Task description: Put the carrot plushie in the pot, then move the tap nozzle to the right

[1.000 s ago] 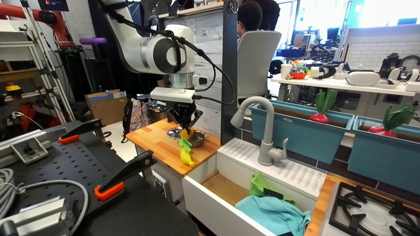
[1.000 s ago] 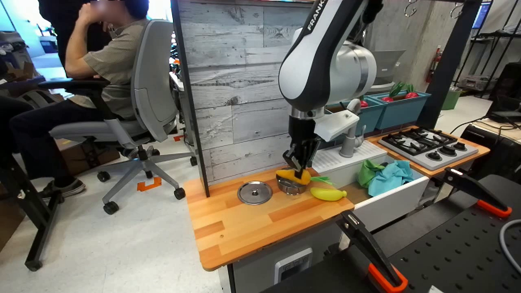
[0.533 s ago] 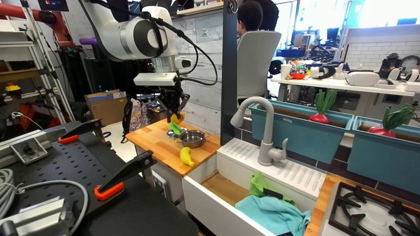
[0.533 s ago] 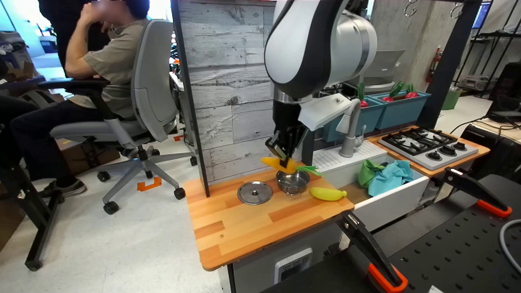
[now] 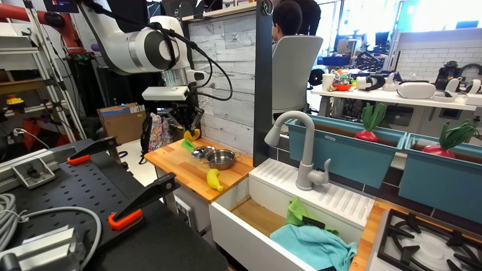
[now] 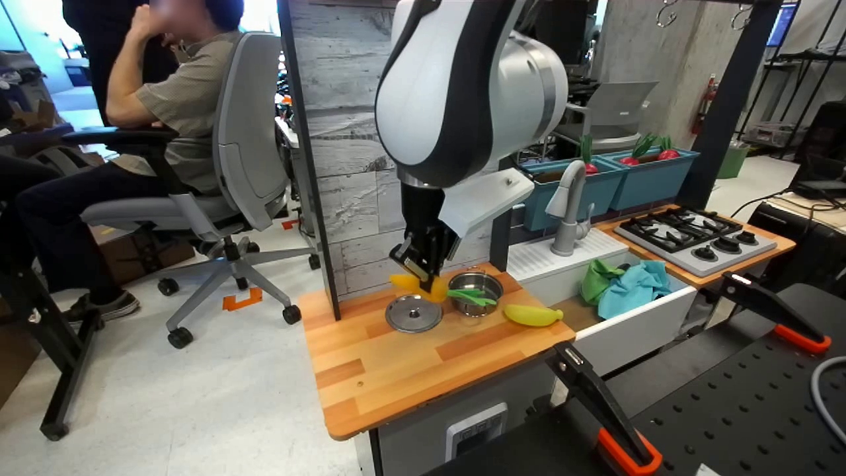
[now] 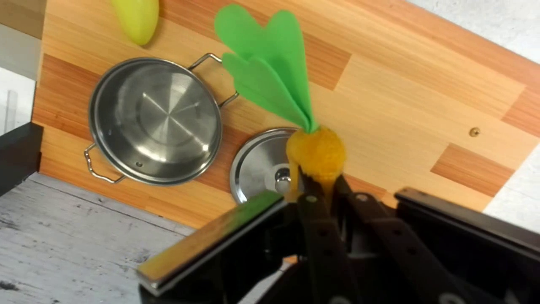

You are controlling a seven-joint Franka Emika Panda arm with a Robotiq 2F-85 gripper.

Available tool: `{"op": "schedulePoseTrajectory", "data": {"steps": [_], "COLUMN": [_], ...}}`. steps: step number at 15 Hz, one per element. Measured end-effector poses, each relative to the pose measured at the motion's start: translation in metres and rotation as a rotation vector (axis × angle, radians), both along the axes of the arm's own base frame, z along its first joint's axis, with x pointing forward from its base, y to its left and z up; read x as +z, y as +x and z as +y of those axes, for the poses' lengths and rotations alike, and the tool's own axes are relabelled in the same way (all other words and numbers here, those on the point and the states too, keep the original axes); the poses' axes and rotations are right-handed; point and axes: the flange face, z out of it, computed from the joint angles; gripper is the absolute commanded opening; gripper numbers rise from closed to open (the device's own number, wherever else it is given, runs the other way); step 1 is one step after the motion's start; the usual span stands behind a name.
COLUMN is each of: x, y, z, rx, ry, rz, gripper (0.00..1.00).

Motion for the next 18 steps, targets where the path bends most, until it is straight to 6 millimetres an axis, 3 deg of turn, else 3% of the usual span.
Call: {"op": "schedulePoseTrajectory", "data": {"steps": [6, 7, 8, 11, 17, 18], "x": [-0.044, -0.052, -0.059, -0.073, -0.07, -0.067], "y": [-0.015, -0.017, -0.018, -0.017, -0.008, -0.006], "z": [0.02, 0.023, 0.024, 0.026, 0.018, 0.017], "rx": [0.039, 0.044, 0.049, 0.058, 0.055, 0.053], "ry": [-0.017, -0.02, -0.026, -0.043, -0.067, -0.074], "rz": [0.05, 0.057, 0.063, 0.066, 0.045, 0.038], "gripper": [0.02, 0.34, 0.35, 0.57, 1.0, 1.0]}}
